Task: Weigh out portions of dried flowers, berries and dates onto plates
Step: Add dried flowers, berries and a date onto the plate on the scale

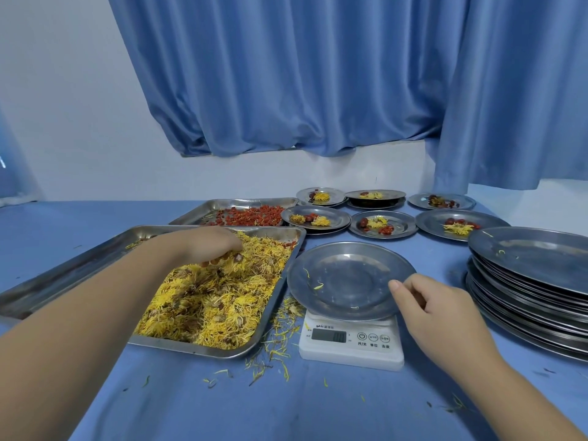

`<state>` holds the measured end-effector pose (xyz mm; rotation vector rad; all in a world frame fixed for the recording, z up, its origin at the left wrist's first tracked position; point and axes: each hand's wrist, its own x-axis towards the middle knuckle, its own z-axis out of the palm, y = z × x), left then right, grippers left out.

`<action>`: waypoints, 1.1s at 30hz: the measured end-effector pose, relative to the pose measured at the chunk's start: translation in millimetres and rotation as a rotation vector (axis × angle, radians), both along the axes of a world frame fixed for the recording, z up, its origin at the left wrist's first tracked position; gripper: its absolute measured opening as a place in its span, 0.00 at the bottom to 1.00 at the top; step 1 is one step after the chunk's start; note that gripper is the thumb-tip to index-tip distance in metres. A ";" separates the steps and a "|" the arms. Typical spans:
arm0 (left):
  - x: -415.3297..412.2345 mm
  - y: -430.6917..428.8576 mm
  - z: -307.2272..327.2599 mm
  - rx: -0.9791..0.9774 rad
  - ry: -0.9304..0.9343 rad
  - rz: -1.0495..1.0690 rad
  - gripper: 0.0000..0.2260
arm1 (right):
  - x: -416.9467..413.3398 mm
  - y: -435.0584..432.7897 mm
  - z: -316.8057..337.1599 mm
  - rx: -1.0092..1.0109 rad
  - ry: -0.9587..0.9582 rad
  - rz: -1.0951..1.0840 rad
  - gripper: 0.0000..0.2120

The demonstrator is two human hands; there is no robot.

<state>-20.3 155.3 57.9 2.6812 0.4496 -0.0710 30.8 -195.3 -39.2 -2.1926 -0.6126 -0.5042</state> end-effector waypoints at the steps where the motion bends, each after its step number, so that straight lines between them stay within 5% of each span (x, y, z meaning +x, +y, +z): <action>1: -0.9 0.6 -1.8 0.043 0.022 -0.015 0.13 | 0.3 -0.2 -0.2 0.002 -0.002 -0.001 0.18; 4: -2.7 0.6 -3.7 0.138 0.037 -0.042 0.16 | 0.3 0.0 -0.8 0.012 0.002 0.006 0.18; 9: -1.3 -22.0 8.2 -0.125 -0.036 -0.093 0.11 | 1.0 0.9 -0.5 0.015 0.002 0.005 0.18; 18: 45.6 -127.3 -2.3 -0.190 -0.010 -0.372 0.08 | 4.9 -2.6 0.9 0.046 0.005 -0.031 0.18; 23: 77.4 -152.2 -23.3 -0.027 0.132 -0.403 0.15 | 5.1 -0.4 2.0 0.021 -0.005 -0.023 0.18; 27: 91.3 -144.6 -27.0 0.153 0.076 -0.349 0.11 | 5.7 -0.4 2.2 0.035 -0.006 -0.008 0.18; 33: 91.9 -126.5 -22.8 0.128 0.012 -0.325 0.11 | 2.9 1.2 2.2 0.030 -0.021 0.021 0.19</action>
